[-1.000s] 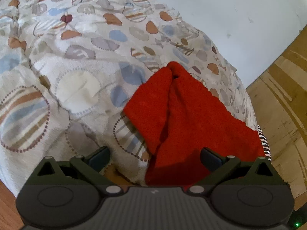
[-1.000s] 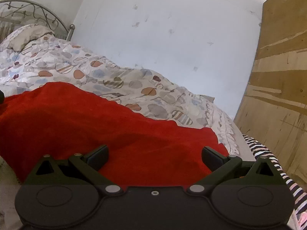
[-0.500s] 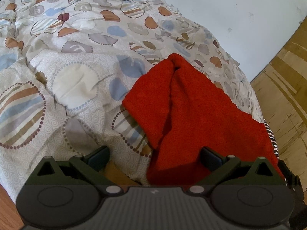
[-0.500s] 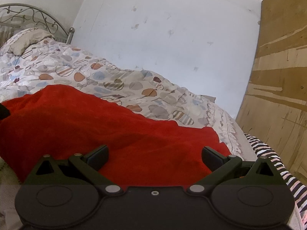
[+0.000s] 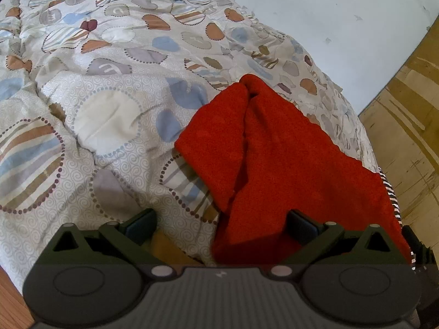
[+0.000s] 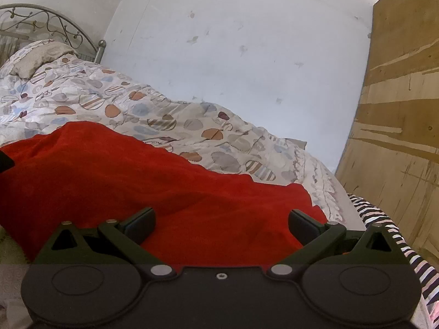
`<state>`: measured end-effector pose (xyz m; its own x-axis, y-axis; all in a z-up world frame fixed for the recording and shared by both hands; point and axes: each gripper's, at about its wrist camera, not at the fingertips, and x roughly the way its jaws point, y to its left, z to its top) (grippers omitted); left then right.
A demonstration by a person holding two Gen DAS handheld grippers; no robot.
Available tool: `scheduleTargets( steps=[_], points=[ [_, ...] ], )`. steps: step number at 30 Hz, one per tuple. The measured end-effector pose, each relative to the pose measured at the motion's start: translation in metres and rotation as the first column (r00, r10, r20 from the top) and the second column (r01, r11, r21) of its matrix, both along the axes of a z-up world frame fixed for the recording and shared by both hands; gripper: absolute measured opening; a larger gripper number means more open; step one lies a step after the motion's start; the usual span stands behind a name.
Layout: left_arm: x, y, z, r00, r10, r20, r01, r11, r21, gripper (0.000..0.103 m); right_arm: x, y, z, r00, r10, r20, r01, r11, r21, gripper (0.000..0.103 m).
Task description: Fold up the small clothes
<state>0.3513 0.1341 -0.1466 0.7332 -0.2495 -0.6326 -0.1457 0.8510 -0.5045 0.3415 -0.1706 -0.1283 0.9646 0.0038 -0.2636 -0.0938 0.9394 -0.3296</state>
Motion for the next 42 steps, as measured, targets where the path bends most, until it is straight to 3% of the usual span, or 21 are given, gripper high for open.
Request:
scheduleTargets(
  steps=[5, 7, 10, 13, 17, 22, 24, 27, 42],
  points=[
    [0.001, 0.000, 0.004, 1.000, 0.003, -0.010, -0.003, 1.000, 0.010, 0.103, 0.000, 0.000, 0.000, 1.000, 0.000, 0.001, 0.000, 1.000, 0.000, 0.103],
    [0.002, -0.002, 0.012, 1.000, 0.018, -0.006, -0.018, 0.998, 0.057, 0.103, 0.000, 0.000, 0.000, 1.000, -0.001, 0.001, 0.001, 1.000, 0.000, 0.103],
    [0.000, -0.009, 0.030, 0.998, 0.025, 0.061, -0.036, 0.984, 0.177, 0.103, 0.000, 0.000, 0.000, 1.000, -0.001, 0.001, 0.001, 1.000, 0.000, 0.103],
    [0.007, -0.008, 0.044, 0.989, -0.009, 0.146, -0.023, 0.977, 0.213, 0.103, 0.000, 0.000, 0.000, 1.000, -0.001, 0.003, 0.001, 1.000, -0.001, 0.103],
    [0.039, -0.004, 0.045, 0.991, -0.075, 0.112, 0.051, 0.977, 0.205, 0.103, 0.000, 0.000, 0.000, 1.000, -0.002, 0.003, 0.002, 1.000, -0.001, 0.103],
    [0.067, -0.004, 0.029, 0.993, -0.109, 0.038, 0.096, 0.963, 0.251, 0.103, 0.000, 0.000, 0.000, 1.000, -0.003, 0.005, 0.003, 1.000, -0.002, 0.103],
    [0.072, 0.000, 0.019, 0.991, -0.130, 0.004, 0.126, 0.968, 0.219, 0.103, 0.001, 0.000, 0.000, 1.000, -0.002, 0.004, 0.002, 1.000, -0.002, 0.103],
    [0.069, 0.007, 0.011, 0.992, -0.126, 0.019, 0.121, 0.979, 0.164, 0.103, 0.001, 0.000, 0.000, 1.000, -0.003, 0.005, 0.003, 1.000, -0.002, 0.103],
    [0.067, 0.007, 0.007, 0.992, -0.120, 0.039, 0.112, 0.981, 0.160, 0.103, 0.000, 0.000, 0.000, 1.000, -0.004, 0.010, 0.004, 1.000, -0.005, 0.103]
  ],
)
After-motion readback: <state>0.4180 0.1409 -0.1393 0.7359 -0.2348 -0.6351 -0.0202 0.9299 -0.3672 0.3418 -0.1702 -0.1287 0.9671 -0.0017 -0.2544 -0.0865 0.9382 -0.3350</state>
